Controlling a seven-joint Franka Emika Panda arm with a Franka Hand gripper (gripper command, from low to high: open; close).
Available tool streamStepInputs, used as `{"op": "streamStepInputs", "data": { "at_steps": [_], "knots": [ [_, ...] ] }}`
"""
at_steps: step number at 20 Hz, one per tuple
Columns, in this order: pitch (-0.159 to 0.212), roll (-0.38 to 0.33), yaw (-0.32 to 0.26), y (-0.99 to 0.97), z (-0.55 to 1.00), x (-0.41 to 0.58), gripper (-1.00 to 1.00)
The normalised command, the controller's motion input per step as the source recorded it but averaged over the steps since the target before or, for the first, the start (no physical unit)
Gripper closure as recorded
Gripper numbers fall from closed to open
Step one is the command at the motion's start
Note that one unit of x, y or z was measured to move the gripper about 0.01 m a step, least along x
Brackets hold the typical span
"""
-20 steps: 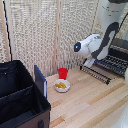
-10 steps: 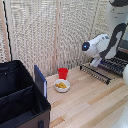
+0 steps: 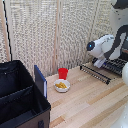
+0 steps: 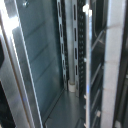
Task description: Gently stretch your hand towards the oven tray's handle, obtaining a firm grip, and draw it cautiously out of the oven. Transition your grip to the hot dog bowl, gingerly seizing the edge, and elevate it from the surface. Hover the bowl over the tray, delicately lower it, and temper your grip, establishing the bowl's equilibrium.
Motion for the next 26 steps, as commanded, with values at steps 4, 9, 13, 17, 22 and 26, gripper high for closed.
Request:
{"op": "streamStepInputs", "data": {
  "at_steps": [4,9,13,17,22,26],
  "knots": [
    [0.015,0.096,0.001,-0.26,0.09,0.0,1.0],
    [0.016,0.117,-0.01,-0.16,0.11,0.0,1.0],
    [0.054,0.144,-0.088,-0.06,0.07,0.008,1.0],
    [0.091,0.184,-0.224,0.0,0.13,0.017,1.0],
    [0.111,0.269,-0.22,0.0,0.15,0.003,1.0],
    [0.12,0.288,-0.266,0.06,0.01,0.062,1.0]
  ]
}}
